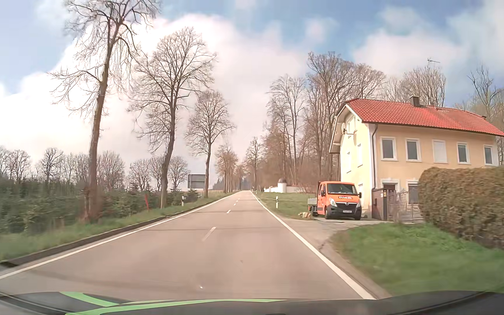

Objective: Follow the waypoints while adhering to traffic rules and regulations

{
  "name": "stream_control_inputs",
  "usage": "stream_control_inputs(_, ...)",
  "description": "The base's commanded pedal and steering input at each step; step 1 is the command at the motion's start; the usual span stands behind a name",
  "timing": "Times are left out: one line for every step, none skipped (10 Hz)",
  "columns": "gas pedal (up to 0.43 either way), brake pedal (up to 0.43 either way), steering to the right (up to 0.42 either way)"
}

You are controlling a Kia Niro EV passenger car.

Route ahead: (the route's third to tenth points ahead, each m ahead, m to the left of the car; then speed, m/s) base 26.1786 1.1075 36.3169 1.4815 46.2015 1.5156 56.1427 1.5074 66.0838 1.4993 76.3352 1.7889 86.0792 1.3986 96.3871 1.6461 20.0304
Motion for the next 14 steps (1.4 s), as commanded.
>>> stream_control_inputs(0.551, 0.000, -0.008)
stream_control_inputs(0.539, 0.000, -0.007)
stream_control_inputs(0.531, 0.000, -0.007)
stream_control_inputs(0.531, 0.000, -0.007)
stream_control_inputs(0.531, 0.000, -0.005)
stream_control_inputs(0.531, 0.000, 0.000)
stream_control_inputs(0.531, 0.000, 0.002)
stream_control_inputs(0.531, 0.000, 0.003)
stream_control_inputs(0.531, 0.000, 0.003)
stream_control_inputs(0.531, 0.000, 0.003)
stream_control_inputs(0.531, 0.000, 0.003)
stream_control_inputs(0.531, 0.000, 0.003)
stream_control_inputs(0.531, 0.000, 0.003)
stream_control_inputs(0.531, 0.000, 0.002)
